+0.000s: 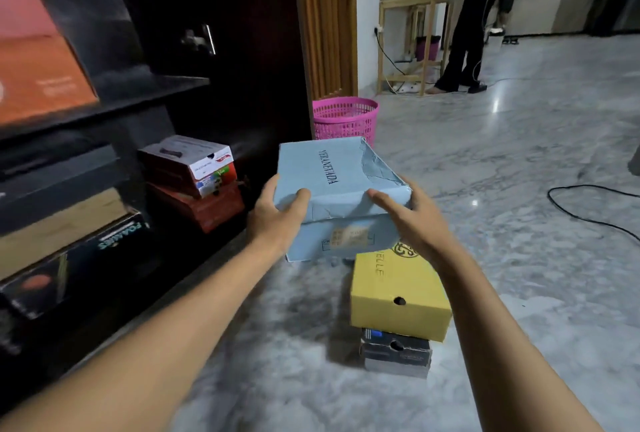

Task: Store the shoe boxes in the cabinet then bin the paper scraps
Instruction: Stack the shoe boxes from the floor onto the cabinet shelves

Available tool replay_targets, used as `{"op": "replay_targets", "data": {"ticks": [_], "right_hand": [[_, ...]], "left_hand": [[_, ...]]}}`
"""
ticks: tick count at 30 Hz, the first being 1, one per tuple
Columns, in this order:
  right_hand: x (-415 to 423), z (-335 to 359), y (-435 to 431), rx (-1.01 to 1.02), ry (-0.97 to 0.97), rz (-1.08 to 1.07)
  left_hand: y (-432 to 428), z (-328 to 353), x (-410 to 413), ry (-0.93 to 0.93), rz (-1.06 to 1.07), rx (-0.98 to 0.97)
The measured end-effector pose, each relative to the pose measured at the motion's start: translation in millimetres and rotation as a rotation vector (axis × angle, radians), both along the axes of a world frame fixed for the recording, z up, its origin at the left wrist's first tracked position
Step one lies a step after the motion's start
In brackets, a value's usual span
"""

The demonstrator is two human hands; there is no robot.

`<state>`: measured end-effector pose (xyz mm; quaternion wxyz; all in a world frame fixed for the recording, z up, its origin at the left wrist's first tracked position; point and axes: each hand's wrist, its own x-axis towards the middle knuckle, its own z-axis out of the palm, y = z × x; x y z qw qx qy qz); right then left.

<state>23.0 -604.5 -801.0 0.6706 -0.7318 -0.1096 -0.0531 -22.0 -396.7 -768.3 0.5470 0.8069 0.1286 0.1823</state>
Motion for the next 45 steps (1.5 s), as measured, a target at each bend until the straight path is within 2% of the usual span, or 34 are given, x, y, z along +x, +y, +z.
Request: {"op": "replay_targets", "data": {"ticks": [8,14,18,26,34,37,45], "right_hand": [[13,88,76,0.035,-0.093,0.208],[40,153,125,0.046,-0.155,0.285],[66,190,157,0.052,-0.187,0.259],[102,250,225,0.048,-0.147,0.172],[140,255,275,0.083,-0.101,0.171],[161,245,291,0.138,-0.055,0.194],[240,215,343,0.207,-0.075,0.158]], "left_hand": [[72,92,-19,-0.102,0.227,0.056],[114,146,-12,-0.256,0.34,0.08],[140,176,13,-0.32,0.347,0.029],[202,243,59,-0.269,0.291,-0.022],[247,245,92,-0.234,0.317,-0.078],[255,237,107,-0.244,0.342,-0.081],[277,212,169,-0.233,0.389,-0.128]]}}
